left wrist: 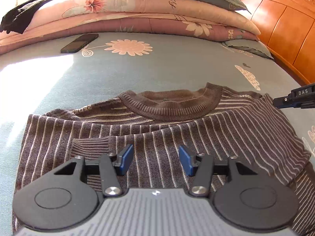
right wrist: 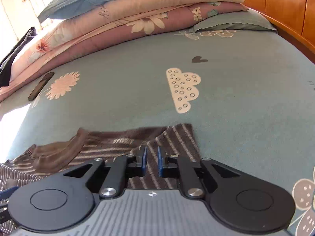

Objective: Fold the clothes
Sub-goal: 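Release the cuff and raise both open grippers above the sweater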

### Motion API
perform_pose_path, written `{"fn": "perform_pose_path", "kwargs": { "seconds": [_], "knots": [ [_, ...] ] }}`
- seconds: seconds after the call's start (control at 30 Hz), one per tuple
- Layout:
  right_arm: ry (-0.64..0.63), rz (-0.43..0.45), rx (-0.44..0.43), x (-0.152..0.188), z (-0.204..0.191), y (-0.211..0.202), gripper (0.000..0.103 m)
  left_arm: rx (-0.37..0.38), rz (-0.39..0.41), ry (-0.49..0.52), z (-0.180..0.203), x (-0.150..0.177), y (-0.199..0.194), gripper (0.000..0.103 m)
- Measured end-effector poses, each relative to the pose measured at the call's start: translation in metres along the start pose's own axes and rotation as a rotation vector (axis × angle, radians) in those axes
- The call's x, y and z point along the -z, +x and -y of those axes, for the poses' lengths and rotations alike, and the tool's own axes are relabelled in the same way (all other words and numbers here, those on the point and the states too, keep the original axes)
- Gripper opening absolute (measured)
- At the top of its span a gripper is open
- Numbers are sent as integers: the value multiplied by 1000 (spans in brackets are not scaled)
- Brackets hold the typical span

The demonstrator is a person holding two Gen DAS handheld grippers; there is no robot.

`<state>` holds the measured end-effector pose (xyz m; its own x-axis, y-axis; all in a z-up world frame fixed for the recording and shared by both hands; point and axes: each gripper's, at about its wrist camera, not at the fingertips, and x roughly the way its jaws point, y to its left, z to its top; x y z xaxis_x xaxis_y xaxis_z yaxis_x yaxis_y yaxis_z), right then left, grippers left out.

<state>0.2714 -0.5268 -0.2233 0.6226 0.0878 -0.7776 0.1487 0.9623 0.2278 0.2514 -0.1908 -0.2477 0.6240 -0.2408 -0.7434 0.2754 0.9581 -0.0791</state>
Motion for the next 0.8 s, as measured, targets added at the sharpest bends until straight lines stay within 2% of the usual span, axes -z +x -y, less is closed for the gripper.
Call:
{"fn": "perform_pose_path", "kwargs": {
  "seconds": [0.07,0.13,0.23,0.37,0.43,0.5,0.63,0.7,0.8],
  "knots": [
    [-38,-29,-2,16,-11,10,14,-19,-27,-8,-6,5,6,53],
    [-47,-44,6,23,-17,28,14,-17,-7,-10,-12,5,9,53],
    [-19,-16,11,12,-18,36,14,-59,-5,-23,-12,-8,7,52],
    [-20,10,7,-1,-24,12,17,-15,29,-79,-16,-16,-16,55],
    [-70,18,-7,4,-33,-7,23,-32,18,-59,-14,-10,-23,59],
    [-109,-1,-16,15,-41,-16,23,-45,-10,-49,-16,1,-23,59],
    [-136,-75,-11,44,-48,-6,23,-71,-62,-44,-25,24,-15,59],
    [-120,-100,-1,53,-47,4,24,-78,-62,-37,-24,22,-18,59],
    [-89,-93,-6,43,-47,-8,24,-55,-50,-34,-16,14,-32,58]
  ]
}}
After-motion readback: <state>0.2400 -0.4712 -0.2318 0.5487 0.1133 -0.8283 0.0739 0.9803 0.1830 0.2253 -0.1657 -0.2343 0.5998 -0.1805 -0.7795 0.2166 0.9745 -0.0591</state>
